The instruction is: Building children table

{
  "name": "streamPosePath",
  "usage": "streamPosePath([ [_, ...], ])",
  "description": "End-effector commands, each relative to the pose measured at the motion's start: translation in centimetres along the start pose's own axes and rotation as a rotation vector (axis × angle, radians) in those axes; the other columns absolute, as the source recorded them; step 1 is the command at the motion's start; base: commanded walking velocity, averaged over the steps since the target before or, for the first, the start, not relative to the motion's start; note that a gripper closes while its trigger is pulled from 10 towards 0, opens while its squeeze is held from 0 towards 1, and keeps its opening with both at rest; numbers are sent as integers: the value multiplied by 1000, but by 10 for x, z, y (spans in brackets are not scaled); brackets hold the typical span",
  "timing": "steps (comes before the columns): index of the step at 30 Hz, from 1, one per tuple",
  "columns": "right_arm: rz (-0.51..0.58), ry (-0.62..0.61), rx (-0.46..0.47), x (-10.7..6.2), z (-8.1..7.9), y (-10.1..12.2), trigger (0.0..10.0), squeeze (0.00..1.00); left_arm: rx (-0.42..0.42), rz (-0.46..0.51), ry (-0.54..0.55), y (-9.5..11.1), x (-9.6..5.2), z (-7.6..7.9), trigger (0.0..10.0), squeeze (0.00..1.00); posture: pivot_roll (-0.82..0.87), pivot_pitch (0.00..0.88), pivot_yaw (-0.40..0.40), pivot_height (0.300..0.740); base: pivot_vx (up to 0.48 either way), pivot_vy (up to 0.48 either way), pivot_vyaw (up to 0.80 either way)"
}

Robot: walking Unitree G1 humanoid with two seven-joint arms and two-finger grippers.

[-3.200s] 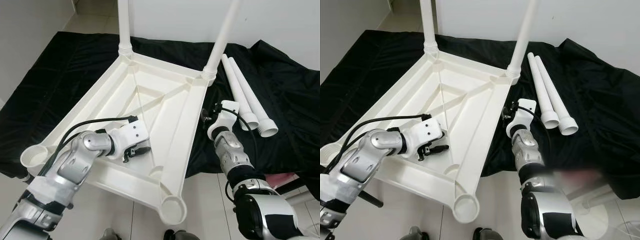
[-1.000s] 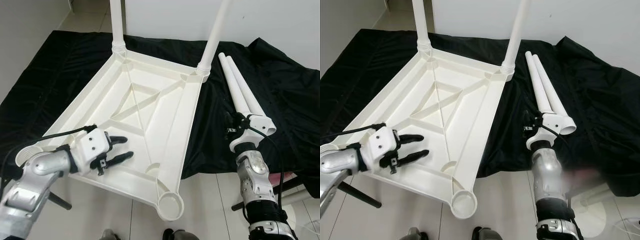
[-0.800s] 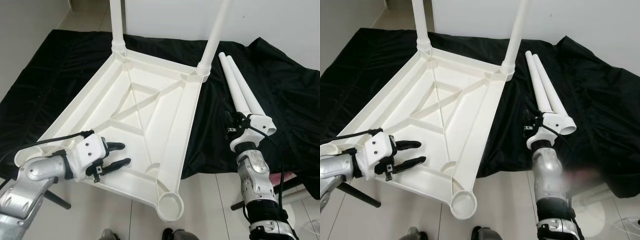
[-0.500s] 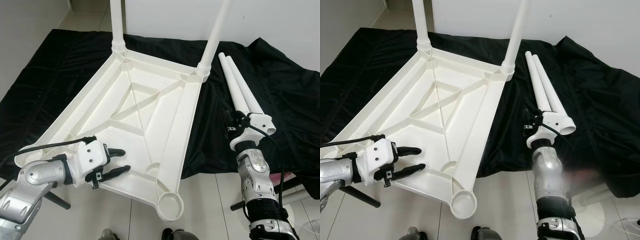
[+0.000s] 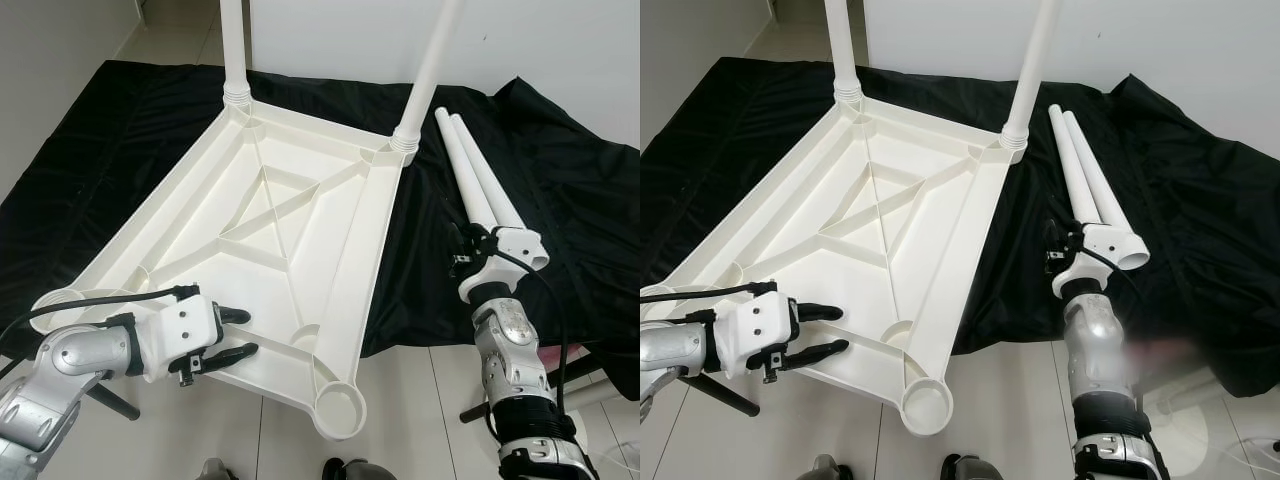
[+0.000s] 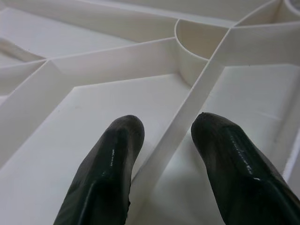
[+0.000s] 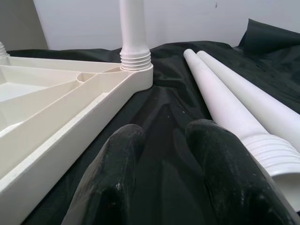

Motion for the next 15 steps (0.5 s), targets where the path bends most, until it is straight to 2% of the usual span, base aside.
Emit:
streamPosePath([
  [1,-13,0,-5,0,1,-3,10000,0,8,-44,-90,-10,5,10,10000,0,46,98,-84,740,0,0,0],
  [4,-11,2,-3,1,0,-2,10000,0,22,-95,-64,-18,13,4,10000,0,44,97,-82,740,0,0,0],
  [5,-10,2,-4,1,-1,-2,10000,0,50,-130,-49,-22,17,-1,10000,0,36,93,-76,740,0,0,0],
  [8,-7,-4,-3,1,0,-1,10000,0,64,-172,-15,-28,21,-10,10000,0,34,90,-72,740,0,0,0],
  [10,-7,-4,-3,1,0,-1,10000,0,64,-172,-15,-28,21,-10,10000,0,34,90,-72,740,0,0,0],
  [11,-6,-6,-4,1,0,-1,10000,0,62,-192,18,-31,23,-17,10000,0,32,90,-70,740,0,0,0],
  [13,-6,-11,-3,1,0,-2,10000,0,1,-224,120,-35,26,-39,10000,0,28,87,-66,740,0,0,0],
  [14,-6,-11,-3,1,0,-2,10000,0,1,-224,120,-35,26,-39,10000,0,28,87,-66,740,0,0,0],
  [15,-5,-12,-3,0,0,-2,10000,0,-28,-228,152,-36,28,-47,10000,0,28,87,-66,740,0,0,0],
])
Point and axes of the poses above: a point about 5 cm out from each wrist's last joint towards the gripper, its own x axis pointing out of the wrist towards the gripper, its own y axis along the axis of the wrist's last joint, z = x × y, the point moved 4 cm from there along x, pointing out of the wrist towards the gripper, and after that the axes turned 1 degree about -x, right-handed, at the moved point
